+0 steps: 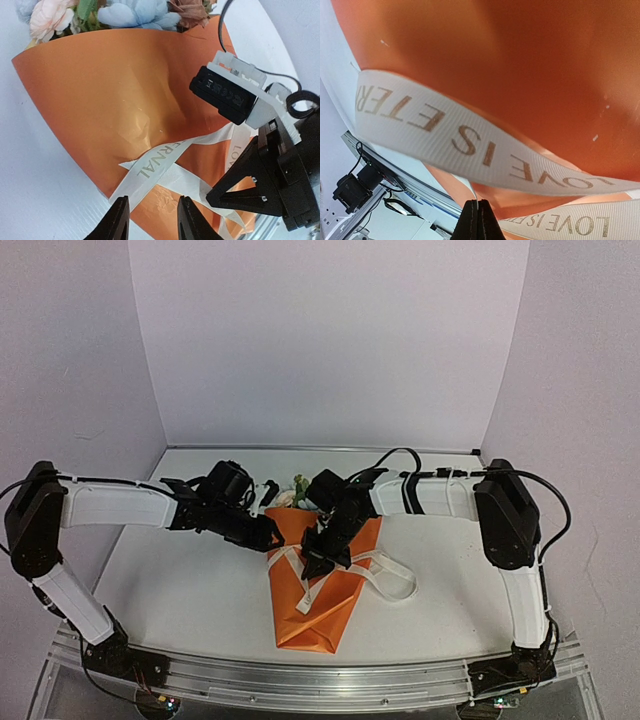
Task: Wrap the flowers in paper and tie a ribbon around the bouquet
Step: Cross the ribbon over the folded bouquet.
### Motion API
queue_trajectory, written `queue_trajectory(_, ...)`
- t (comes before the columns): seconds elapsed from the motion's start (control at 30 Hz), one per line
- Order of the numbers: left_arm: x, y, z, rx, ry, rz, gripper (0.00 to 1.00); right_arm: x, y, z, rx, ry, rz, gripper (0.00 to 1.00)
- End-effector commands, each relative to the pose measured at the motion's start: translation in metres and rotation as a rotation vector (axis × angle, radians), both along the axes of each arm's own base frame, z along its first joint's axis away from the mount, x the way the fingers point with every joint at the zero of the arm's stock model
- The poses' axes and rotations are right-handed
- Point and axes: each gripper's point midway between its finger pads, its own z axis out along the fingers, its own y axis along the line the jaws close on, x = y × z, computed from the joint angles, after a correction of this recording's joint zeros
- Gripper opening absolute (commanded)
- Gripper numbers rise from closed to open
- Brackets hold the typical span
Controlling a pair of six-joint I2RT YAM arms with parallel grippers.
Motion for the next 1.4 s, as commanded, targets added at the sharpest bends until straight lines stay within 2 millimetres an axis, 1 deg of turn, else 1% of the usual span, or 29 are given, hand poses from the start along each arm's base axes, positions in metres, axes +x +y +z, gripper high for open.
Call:
queue_trajectory(0.0,-0.002,-0.021,-0.006,0.168,-0.102,-0.083,0.39,0.003,-0.001,0.017,0.016,-0.041,-0.003,0.0)
queue_trajectory(0.07,0.001,-0.023,-0.014,0.208,-0.108,-0.081,0.4,0.003,-0.001,0.018,0.016,-0.043,-0.003,0.0)
queue_trajectory(0.17,0.008,-0.022,-0.016,0.244,-0.133,-0.059,0.4,0.003,-0.001,0.019,0.016,-0.043,-0.004,0.0)
queue_trajectory(0.33,0.02,-0.017,-0.014,0.294,-0.183,-0.019,0.41,0.003,-0.002,0.02,0.017,-0.048,-0.002,0.0)
queue_trajectory(0.43,0.022,-0.017,-0.013,0.298,-0.196,-0.021,0.4,0.003,-0.002,0.02,0.017,-0.047,-0.001,0.0)
queue_trajectory(0.57,0.021,-0.021,-0.019,0.304,-0.189,-0.051,0.39,0.003,-0.001,0.019,0.02,-0.047,0.0,0.0)
queue_trajectory(0.67,0.019,-0.025,-0.018,0.286,-0.185,-0.071,0.35,0.003,-0.002,0.018,0.018,-0.045,0.0,0.0)
queue_trajectory(0.77,0.019,-0.026,-0.019,0.287,-0.186,-0.079,0.29,0.003,-0.001,0.018,0.018,-0.045,0.002,0.0)
queue_trajectory(0.87,0.019,-0.027,-0.017,0.283,-0.19,-0.084,0.21,0.004,-0.001,0.019,0.021,-0.051,0.005,0.0)
queue_trajectory(0.93,0.019,-0.027,-0.016,0.28,-0.194,-0.085,0.13,0.004,-0.001,0.019,0.02,-0.056,0.008,0.0)
queue_trajectory(1.03,0.018,-0.027,-0.014,0.269,-0.2,-0.089,0.06,0.006,-0.001,0.019,0.02,-0.06,0.008,0.0)
queue_trajectory(1.2,0.014,-0.029,-0.004,0.229,-0.212,-0.101,0.04,0.011,0.003,0.024,0.034,-0.084,0.018,0.0)
queue_trajectory(1.37,0.003,-0.031,0.001,0.177,-0.201,-0.132,0.03,0.026,0.007,0.029,0.049,-0.151,0.047,0.0)
